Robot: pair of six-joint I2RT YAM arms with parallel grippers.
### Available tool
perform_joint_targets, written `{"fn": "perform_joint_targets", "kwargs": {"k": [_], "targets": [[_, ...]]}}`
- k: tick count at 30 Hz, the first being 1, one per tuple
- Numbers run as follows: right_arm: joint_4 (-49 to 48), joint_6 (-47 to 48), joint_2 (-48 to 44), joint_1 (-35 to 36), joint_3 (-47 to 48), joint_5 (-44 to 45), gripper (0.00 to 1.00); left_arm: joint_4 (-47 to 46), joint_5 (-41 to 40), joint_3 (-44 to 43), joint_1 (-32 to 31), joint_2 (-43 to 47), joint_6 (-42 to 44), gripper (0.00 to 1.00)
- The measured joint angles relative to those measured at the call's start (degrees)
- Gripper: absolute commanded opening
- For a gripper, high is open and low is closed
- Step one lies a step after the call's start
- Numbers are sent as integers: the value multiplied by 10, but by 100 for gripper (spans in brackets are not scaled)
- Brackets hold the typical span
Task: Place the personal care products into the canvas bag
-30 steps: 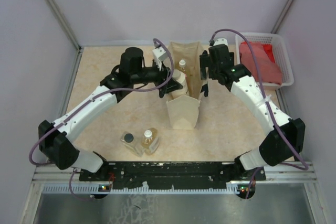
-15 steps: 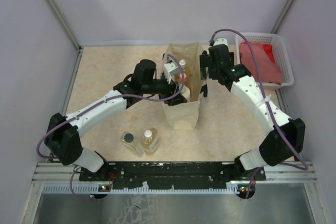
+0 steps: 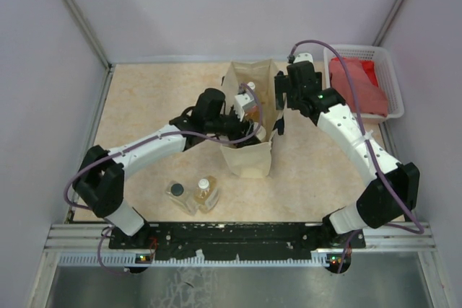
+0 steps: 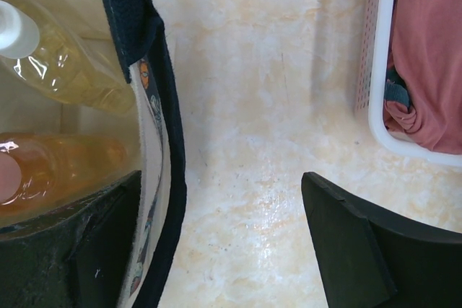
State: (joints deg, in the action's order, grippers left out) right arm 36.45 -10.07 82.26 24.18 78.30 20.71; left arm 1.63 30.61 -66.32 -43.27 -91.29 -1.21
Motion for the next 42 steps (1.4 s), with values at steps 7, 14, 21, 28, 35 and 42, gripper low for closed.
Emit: {"fn": "perform_joint_targets", "kwargs": {"k": [7, 14, 21, 28, 35, 42], "targets": [[1, 0, 0, 0, 0, 0, 89, -18, 5, 0, -17, -26, 0, 46], [1, 0, 0, -1, 0, 0, 89, -24, -6, 14, -25, -33, -2, 85], [0, 0, 0, -1, 0, 0, 89, -28, -13, 17, -27, -21, -9, 100], [-2, 0, 0, -4, -1, -11, 86, 47, -69, -41, -29, 27, -9, 100], [-4, 0, 0, -4, -10, -18, 80, 152, -179, -138, -31, 117, 0, 99], [-4, 1, 0, -4, -11, -23, 82, 269, -242, -103, -31, 226, -49, 99]]}}
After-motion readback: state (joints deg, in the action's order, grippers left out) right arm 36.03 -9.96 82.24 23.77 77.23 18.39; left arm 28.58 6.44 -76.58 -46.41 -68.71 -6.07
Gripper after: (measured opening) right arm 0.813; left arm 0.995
